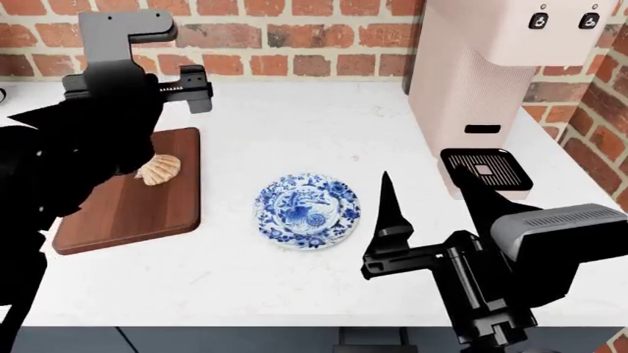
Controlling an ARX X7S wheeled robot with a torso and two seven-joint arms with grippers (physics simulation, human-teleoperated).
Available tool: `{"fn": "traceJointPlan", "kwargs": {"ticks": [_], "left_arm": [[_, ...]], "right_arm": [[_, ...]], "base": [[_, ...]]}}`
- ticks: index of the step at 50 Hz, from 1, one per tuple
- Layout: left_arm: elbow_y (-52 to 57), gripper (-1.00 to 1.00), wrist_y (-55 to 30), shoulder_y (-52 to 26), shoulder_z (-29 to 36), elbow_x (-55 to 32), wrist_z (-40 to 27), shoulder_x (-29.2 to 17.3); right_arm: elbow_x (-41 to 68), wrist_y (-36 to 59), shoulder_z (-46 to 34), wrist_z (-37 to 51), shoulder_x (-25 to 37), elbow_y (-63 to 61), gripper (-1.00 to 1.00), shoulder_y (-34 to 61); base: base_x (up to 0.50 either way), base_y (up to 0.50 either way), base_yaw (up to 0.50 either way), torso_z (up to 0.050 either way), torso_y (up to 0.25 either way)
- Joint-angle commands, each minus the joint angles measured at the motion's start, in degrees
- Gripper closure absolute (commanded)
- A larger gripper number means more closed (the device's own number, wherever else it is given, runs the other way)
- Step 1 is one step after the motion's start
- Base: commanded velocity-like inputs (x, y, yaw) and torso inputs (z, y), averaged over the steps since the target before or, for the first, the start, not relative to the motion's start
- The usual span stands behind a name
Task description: Pick the scallop from the plate and place it on the cutting board. Then pick the condiment bottle from the cabinet and place it next to the cutting board.
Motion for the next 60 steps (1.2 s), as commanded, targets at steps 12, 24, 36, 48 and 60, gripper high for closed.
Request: {"fn": "traceJointPlan", "kwargs": {"ticks": [12,24,36,48,60], "left_arm": [[-55.8,-1.0,26.3,-8.1,-6.0,17.2,22.4,25.6],[-55.8,-1.0,28.0,-3.6,-44.5,54.1,35.2,28.6],[-55.8,-1.0,26.9,-4.1,-55.0,65.3,37.8,29.3],[-55.8,-1.0,28.2,-4.2,-55.3,65.5,40.2,29.5],[-55.8,-1.0,29.9,-4.3,-56.4,65.4,41.9,29.5]], "right_arm": [[48.2,25.5,0.2,28.3,0.9,0.4,-1.0,54.8],[53.4,30.1,-3.0,30.2,-1.8,11.1,-1.0,70.9],[54.7,30.0,-2.9,29.8,-4.1,16.6,-1.0,77.5],[54.2,31.3,-5.0,30.5,-6.0,20.4,-1.0,81.1],[54.5,33.0,-7.6,31.4,-7.5,21.0,-1.0,83.3]], "base": [[0.0,0.0,0.0,0.0,0.0],[0.0,0.0,0.0,0.0,0.0],[0.09,0.03,0.0,0.0,0.0],[0.49,0.25,0.0,0.0,0.0],[0.43,0.41,0.0,0.0,0.001]]}}
